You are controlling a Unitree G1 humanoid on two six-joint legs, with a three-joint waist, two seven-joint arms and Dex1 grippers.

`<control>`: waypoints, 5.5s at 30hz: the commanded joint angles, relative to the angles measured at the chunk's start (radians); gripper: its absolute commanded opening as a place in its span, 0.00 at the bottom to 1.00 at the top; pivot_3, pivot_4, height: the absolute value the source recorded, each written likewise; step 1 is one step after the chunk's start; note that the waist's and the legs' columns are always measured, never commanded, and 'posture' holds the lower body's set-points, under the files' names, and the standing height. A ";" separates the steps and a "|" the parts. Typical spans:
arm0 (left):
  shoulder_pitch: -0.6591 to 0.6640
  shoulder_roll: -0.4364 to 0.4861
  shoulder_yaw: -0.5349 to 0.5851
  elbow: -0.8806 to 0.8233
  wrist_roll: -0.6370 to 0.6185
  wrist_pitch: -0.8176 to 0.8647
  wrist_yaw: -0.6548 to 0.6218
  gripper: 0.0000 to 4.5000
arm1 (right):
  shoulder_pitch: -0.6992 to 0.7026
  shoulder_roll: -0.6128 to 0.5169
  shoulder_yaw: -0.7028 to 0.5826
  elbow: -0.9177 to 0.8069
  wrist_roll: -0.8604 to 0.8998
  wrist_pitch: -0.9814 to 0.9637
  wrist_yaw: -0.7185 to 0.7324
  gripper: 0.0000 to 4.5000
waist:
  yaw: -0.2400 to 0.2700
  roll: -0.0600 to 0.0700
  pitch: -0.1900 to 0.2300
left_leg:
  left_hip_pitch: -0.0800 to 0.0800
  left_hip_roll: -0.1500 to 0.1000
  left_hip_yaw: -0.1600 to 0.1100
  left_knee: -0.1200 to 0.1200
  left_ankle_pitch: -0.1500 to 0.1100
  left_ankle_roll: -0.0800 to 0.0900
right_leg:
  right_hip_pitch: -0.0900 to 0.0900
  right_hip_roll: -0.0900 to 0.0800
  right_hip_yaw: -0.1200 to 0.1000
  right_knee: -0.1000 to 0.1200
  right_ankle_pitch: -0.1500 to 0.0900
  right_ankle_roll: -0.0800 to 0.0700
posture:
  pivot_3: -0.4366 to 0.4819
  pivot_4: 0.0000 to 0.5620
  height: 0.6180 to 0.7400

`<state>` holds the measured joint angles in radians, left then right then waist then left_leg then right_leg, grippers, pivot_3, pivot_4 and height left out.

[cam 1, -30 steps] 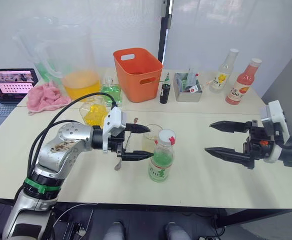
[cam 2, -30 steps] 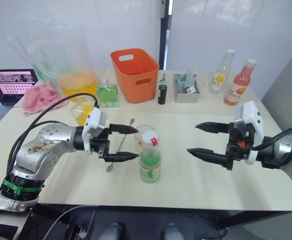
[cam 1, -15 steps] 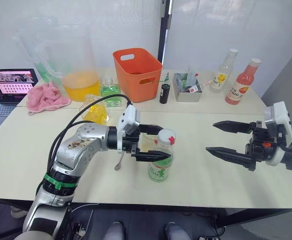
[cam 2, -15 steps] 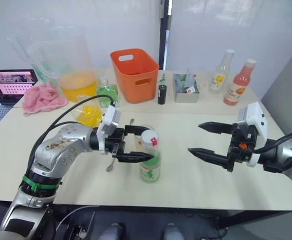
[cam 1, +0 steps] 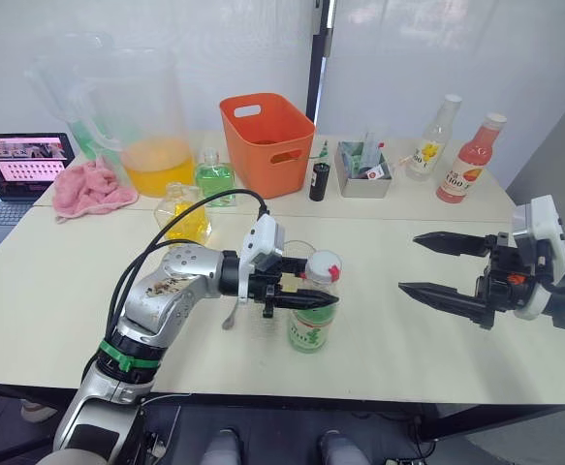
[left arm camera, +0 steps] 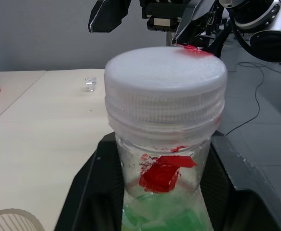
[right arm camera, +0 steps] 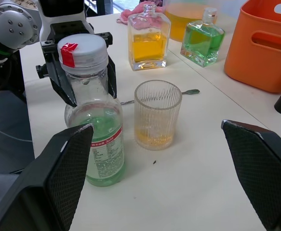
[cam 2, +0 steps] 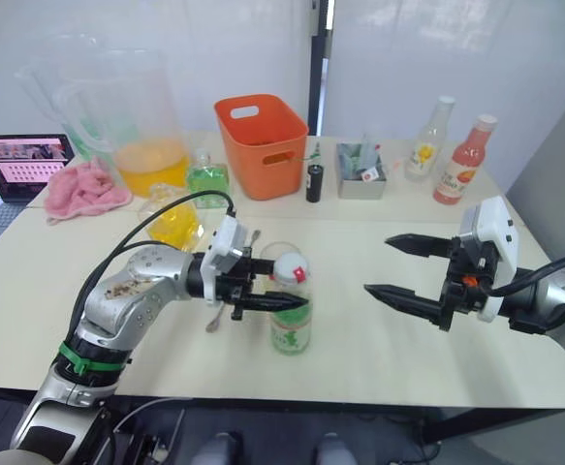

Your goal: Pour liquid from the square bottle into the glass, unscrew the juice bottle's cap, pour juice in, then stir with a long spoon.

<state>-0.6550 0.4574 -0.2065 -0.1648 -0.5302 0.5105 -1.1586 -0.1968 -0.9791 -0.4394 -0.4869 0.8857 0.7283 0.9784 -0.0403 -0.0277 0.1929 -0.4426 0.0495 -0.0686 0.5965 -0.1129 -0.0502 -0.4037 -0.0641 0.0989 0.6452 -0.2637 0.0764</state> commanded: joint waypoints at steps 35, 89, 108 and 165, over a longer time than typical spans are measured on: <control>-0.027 0.037 0.006 0.067 0.034 -0.051 -0.068 0.32 | -0.318 0.230 0.416 -0.146 0.047 0.093 -0.346 0.38 | -0.003 0.000 0.000 | 0.001 0.000 0.000 0.001 0.000 0.000 | 0.001 0.000 0.000 0.000 0.001 0.000 | 0.48 0.27 1.00; -0.013 0.007 -0.039 0.108 0.059 -0.069 -0.037 0.31 | -0.402 0.273 0.254 -0.091 0.057 0.246 -0.193 1.00 | 0.006 0.001 -0.001 | 0.001 0.001 -0.001 0.003 0.000 0.000 | 0.002 0.002 0.000 0.001 0.001 0.000 | 0.48 0.27 1.00; -0.016 -0.018 -0.060 0.161 0.097 -0.118 -0.046 0.31 | -0.331 0.318 0.323 -0.195 0.096 0.232 -0.432 0.59 | 0.021 0.001 -0.003 | 0.001 0.001 -0.001 0.006 0.000 0.000 | 0.006 0.002 0.001 -0.003 -0.001 -0.006 | 0.48 0.27 1.00; 0.035 0.016 -0.028 0.031 0.051 -0.033 0.018 0.30 | -0.412 0.219 0.360 -0.010 -0.080 0.063 -0.068 1.00 | 0.006 0.001 -0.003 | 0.001 0.001 -0.001 0.002 0.000 0.000 | 0.002 0.002 0.001 -0.004 -0.001 -0.006 | 0.48 0.27 1.00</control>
<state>-0.6265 0.4711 -0.1998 -0.1629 -0.5127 0.4731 -1.1368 -0.6125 -0.7663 -0.0547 -0.4494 0.8035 0.7805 0.9637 -0.0344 -0.0269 0.1901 -0.4420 0.0506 -0.0699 0.5988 -0.1131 -0.0504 -0.4014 -0.0620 0.0997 0.6414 -0.2650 0.0699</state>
